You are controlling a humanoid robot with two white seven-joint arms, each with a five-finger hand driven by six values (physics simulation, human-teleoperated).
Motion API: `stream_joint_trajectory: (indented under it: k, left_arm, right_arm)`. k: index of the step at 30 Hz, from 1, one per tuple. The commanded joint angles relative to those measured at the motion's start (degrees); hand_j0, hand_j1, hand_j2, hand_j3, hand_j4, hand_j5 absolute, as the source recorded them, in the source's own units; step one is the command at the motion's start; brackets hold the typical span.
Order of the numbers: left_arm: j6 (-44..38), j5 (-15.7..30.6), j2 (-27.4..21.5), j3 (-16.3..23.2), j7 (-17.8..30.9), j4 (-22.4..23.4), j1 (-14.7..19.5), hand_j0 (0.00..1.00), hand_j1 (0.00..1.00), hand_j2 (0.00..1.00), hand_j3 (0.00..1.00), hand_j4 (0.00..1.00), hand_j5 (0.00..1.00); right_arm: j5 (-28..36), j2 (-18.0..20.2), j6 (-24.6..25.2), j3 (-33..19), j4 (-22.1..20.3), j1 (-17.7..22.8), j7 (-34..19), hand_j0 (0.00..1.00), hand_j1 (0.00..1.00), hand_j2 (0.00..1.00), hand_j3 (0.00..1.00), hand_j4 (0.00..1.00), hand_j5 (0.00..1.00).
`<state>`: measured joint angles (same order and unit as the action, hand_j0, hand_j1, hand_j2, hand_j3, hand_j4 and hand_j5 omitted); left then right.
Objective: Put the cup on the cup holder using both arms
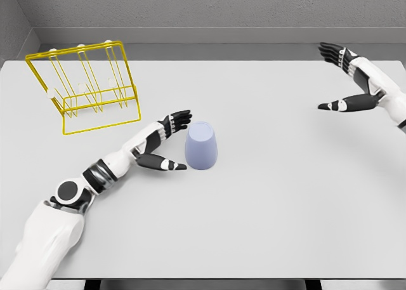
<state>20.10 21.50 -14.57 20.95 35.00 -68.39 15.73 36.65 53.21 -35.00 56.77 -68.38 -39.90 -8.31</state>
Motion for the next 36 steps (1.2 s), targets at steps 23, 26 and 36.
stream_joint_trajectory:
  k: [23, 26, 36]
  left_arm:
    - [0.0, -1.6, 4.1, 0.1, 0.0, 0.2, 0.2, 1.0, 1.0, 1.0, 1.0, 1.0, 1.0]
    - [0.0, -1.6, 4.4, 0.1, 0.0, 1.0, 0.9, 1.0, 1.0, 1.0, 1.0, 1.0, 1.0]
    - [0.3, -3.1, 5.2, 0.1, 0.0, 1.4, 1.2, 1.0, 1.0, 1.0, 1.0, 1.0, 1.0]
  right_arm:
    - [-30.1, 3.3, 0.0, -0.2, -2.7, -4.6, 7.2, 1.0, 1.0, 1.0, 1.0, 1.0, 1.0]
    - [-30.1, 3.0, 0.0, -0.1, -2.8, -4.6, 7.2, 1.0, 1.0, 1.0, 1.0, 1.0, 1.0]
    - [-30.1, 3.7, 0.0, -0.2, -2.7, -4.7, 7.1, 1.0, 1.0, 1.0, 1.0, 1.0, 1.0]
